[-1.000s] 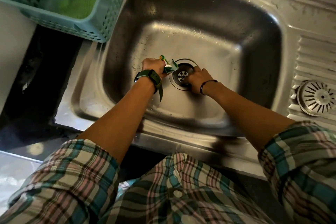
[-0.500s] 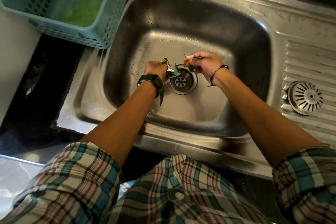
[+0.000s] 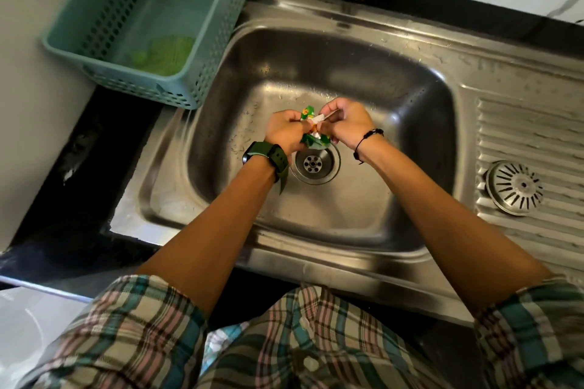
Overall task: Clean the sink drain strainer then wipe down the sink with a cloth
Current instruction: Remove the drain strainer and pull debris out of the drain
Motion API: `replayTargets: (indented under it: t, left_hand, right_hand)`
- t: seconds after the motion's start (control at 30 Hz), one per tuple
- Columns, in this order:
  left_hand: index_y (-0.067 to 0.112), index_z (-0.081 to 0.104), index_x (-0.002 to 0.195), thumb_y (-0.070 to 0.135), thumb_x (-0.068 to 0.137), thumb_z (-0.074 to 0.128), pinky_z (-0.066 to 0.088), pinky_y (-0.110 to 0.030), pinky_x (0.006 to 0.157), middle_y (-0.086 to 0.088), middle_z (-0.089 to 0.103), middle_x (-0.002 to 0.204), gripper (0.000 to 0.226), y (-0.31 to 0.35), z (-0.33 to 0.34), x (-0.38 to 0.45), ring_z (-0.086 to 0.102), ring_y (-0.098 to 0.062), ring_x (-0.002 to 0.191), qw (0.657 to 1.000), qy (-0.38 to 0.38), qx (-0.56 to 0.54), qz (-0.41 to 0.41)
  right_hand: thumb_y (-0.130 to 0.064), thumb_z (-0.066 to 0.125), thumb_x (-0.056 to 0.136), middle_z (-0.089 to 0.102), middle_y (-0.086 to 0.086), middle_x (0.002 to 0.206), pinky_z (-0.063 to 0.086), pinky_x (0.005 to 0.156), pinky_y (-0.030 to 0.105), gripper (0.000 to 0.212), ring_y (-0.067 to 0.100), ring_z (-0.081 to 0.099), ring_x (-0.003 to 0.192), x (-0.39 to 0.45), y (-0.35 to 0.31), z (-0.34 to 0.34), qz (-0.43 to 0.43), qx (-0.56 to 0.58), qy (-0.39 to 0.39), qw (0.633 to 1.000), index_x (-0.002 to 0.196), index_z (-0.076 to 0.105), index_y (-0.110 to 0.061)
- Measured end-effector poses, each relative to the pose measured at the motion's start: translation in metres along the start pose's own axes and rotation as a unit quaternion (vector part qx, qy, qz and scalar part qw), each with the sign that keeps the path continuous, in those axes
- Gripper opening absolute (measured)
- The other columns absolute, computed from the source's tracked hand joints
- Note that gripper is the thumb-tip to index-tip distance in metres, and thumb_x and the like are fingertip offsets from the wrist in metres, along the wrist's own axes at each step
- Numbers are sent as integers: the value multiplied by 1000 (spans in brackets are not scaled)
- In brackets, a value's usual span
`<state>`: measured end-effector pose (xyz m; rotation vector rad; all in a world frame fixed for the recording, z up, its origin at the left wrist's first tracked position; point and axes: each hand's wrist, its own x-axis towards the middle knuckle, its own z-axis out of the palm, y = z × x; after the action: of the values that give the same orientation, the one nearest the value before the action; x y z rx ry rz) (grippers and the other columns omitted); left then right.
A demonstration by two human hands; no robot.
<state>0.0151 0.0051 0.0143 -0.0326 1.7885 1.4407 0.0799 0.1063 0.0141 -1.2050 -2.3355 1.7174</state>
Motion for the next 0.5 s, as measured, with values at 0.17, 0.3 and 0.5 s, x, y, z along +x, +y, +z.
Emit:
replayTargets:
  t: [0.17,0.3,0.5]
  left_hand:
    - [14,53,66,0,87,54,54,-22,50,-6,59,74,25,1,-10,-9,59,-15,67,999,41,-29,-10]
    - [15,56,70,0,87,54,55,-25,58,-3,61,74,23,3,-14,-25,61,-13,69,999,24,-45,0]
    - [12,57,72,-3,88,51,48,-37,77,-7,56,74,23,11,-33,-56,54,-21,77,993,5,-115,18]
  right_hand:
    - [9,60,78,60,4,73,47,45,16,22,13,57,62,-10,-13,-15,5,123,24,992,79,60,-12]
    - [9,61,78,60,3,72,54,63,26,24,14,60,64,-21,-23,-11,-17,158,4,987,74,61,-15]
    - [3,66,75,52,-9,71,44,65,12,21,2,48,67,-47,-36,26,-162,-3,48,986,81,59,-16]
